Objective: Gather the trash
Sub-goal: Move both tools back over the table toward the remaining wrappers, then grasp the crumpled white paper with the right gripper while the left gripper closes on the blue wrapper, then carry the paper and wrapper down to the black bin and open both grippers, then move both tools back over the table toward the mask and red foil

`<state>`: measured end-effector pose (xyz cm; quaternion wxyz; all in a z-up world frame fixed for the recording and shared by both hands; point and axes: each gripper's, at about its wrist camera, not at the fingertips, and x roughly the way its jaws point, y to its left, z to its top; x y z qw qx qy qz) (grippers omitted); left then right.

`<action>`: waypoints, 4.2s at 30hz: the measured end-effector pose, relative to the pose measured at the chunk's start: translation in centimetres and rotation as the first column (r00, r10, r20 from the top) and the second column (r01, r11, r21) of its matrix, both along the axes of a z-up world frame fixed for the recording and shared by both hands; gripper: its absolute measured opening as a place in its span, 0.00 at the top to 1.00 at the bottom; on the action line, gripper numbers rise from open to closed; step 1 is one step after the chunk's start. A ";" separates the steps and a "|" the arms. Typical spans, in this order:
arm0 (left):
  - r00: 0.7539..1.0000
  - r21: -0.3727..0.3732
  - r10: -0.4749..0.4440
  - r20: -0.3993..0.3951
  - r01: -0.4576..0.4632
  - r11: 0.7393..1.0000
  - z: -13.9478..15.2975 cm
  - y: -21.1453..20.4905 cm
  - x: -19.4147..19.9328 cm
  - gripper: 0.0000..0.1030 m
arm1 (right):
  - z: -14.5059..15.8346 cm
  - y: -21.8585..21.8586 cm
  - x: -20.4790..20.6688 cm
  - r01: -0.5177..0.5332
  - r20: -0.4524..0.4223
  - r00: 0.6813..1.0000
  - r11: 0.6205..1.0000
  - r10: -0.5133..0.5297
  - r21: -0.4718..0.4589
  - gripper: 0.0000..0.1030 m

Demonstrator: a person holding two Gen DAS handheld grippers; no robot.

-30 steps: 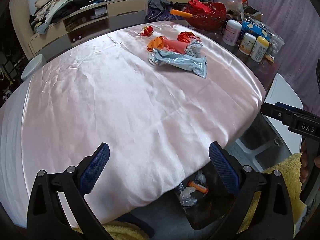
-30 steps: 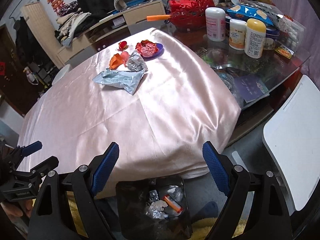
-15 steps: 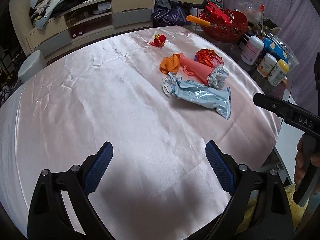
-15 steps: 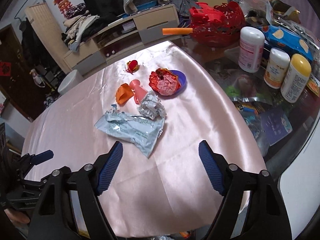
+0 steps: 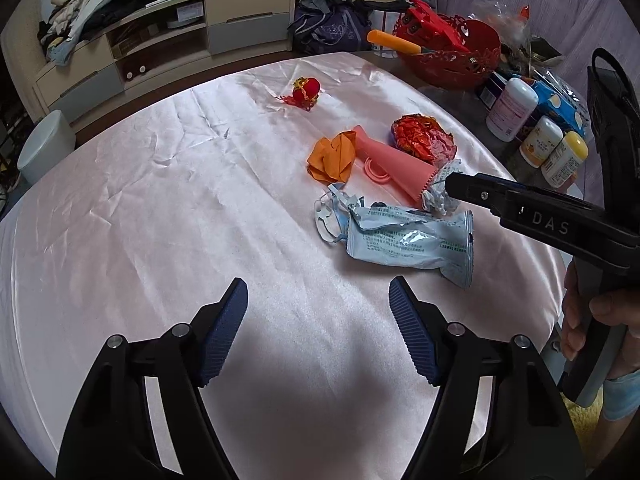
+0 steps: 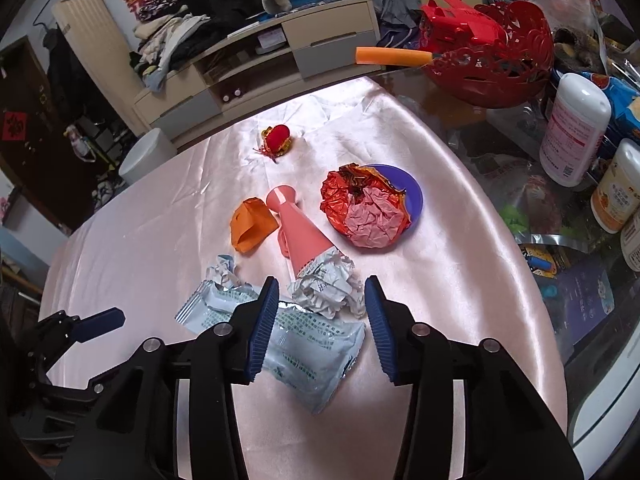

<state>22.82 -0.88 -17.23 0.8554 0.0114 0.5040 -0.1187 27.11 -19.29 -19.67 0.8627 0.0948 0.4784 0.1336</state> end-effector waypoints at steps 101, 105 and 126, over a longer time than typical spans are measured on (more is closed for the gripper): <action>0.955 -0.058 -0.156 -0.252 0.146 0.988 -9.3 -4.1 -24.0 0.71 | -6.9 -2.4 -27.1 -0.012 -0.281 0.960 1.000 0.011 0.000 0.60; 0.965 -0.046 -0.142 -0.220 0.135 0.990 -7.8 -3.4 -24.0 0.45 | -6.0 -3.2 -26.8 0.019 -0.258 0.966 1.000 -0.020 -0.003 0.32; 0.999 0.082 -0.011 -0.041 0.015 0.997 -0.8 1.9 -16.6 0.08 | 0.8 -5.7 -18.0 0.096 -0.092 0.991 0.995 -0.096 0.000 0.07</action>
